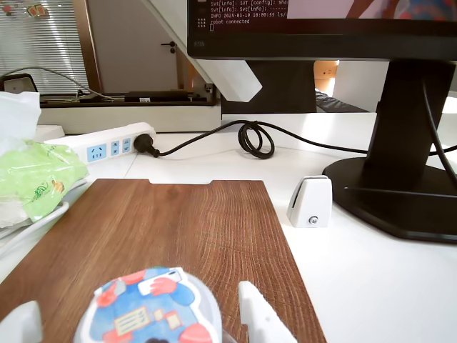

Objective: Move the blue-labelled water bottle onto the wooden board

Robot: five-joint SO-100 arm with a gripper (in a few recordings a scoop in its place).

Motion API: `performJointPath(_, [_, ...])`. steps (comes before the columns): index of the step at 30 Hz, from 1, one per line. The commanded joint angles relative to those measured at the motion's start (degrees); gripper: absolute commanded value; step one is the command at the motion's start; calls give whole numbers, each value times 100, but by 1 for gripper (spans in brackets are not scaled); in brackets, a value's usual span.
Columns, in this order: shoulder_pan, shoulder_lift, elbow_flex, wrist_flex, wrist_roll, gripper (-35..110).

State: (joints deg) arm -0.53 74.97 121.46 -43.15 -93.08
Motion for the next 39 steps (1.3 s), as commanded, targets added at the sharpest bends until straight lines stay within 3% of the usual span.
performJointPath(1, [-18,176,-44,-70,-167,39])
performJointPath(19, [97,896,193,97,-404,40])
performJointPath(24, [79,1266,457,229,-439,28])
performJointPath(29, [70,1687,773,255,-378,1])
performJointPath(39, [167,2294,888,457,-308,0])
